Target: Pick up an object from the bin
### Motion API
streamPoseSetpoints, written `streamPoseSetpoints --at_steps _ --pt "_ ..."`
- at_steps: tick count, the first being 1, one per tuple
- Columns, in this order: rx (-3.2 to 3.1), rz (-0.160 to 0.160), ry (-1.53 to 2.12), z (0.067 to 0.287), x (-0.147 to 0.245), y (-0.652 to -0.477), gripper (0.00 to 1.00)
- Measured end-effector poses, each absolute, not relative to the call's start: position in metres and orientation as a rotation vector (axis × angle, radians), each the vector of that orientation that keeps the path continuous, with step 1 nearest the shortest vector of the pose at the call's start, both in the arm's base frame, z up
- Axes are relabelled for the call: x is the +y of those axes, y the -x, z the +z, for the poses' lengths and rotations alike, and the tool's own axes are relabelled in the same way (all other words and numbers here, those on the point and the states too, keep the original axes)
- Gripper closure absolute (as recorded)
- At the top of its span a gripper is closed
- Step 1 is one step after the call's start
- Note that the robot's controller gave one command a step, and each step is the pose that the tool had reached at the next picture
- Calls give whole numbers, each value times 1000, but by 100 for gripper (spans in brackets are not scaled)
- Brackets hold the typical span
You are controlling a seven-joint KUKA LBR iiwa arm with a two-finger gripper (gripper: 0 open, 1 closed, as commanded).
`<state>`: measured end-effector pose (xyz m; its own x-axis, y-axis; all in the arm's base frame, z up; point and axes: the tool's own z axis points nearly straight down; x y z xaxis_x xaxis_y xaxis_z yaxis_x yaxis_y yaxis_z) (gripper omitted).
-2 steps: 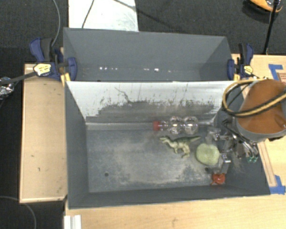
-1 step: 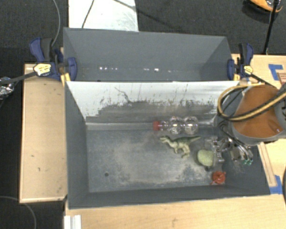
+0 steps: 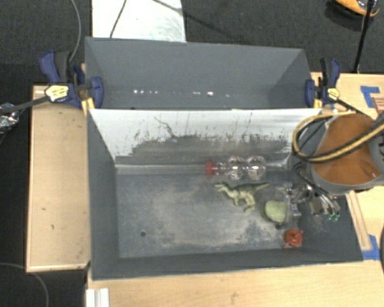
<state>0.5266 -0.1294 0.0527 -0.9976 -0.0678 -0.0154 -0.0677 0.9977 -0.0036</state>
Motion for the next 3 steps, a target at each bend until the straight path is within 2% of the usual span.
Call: streamPoseSetpoints --at_steps 3 --pt "3119 -6 108 77 -129 -528 100"
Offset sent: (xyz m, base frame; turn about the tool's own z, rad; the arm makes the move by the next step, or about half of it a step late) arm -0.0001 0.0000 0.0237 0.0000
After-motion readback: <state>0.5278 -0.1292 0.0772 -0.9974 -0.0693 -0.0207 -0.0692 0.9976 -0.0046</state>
